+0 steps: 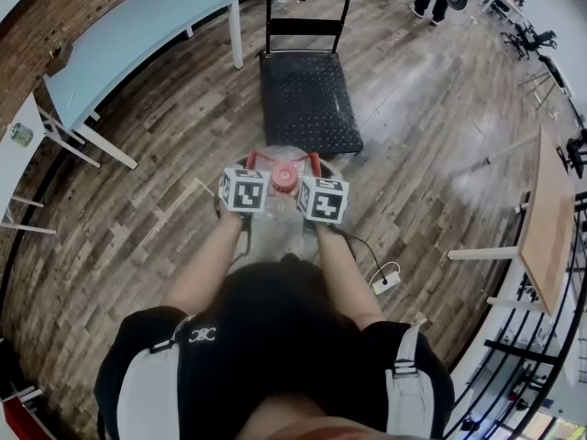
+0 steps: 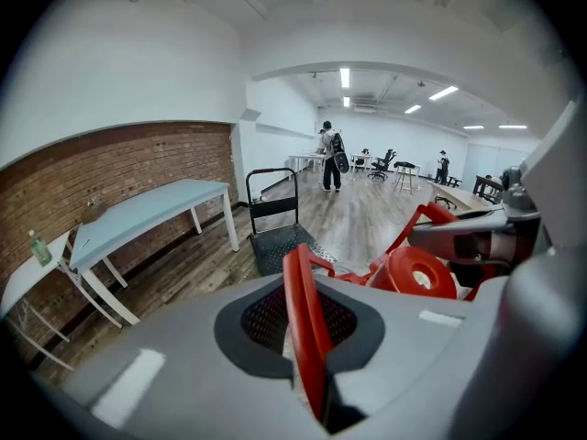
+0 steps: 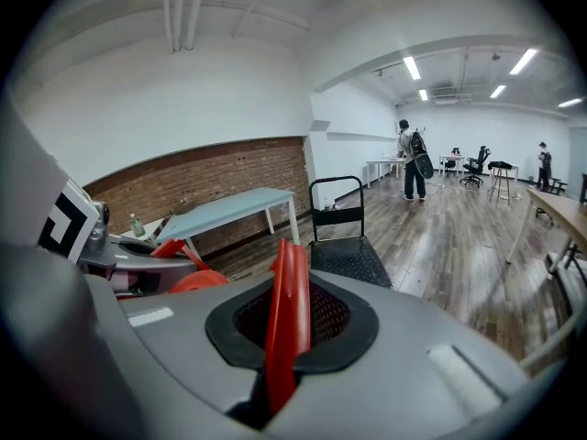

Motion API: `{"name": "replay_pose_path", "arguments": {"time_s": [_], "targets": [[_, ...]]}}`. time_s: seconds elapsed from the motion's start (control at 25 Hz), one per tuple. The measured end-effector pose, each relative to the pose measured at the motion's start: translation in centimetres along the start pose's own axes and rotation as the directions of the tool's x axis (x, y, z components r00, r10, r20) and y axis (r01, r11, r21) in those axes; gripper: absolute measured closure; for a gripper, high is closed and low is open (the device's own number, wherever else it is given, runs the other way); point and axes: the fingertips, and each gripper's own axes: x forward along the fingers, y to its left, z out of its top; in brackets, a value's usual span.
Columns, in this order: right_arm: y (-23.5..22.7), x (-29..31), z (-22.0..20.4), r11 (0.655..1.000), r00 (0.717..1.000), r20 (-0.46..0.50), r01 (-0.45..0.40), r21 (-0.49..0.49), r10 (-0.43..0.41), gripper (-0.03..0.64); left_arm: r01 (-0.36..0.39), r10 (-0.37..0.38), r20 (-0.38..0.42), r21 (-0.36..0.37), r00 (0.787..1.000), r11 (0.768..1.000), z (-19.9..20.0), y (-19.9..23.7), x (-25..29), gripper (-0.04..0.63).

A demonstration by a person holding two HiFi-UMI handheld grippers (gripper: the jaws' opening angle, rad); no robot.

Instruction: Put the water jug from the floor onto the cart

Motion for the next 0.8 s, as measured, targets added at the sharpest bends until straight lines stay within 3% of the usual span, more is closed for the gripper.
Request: {"name": "replay_pose_path", "arguments": {"time_s": [0.4, 0.8], "targets": [[-6.9, 5.1, 5.6, 0.999, 0.999, 0.025, -0.036, -0.017, 0.037, 0.586, -0.056, 0.056, 0.017, -0.003, 0.998, 0.998, 6.9, -3.3, 7.1, 0.584], [-11.8, 7.4, 8.8, 0.999, 0.998, 0.051, -0.044, -0.005, 0.044, 0.584, -0.064, 0.064, 0.018, 0.002, 0.998, 0.998, 10.8, -6.0, 10.9, 0.584]]}}
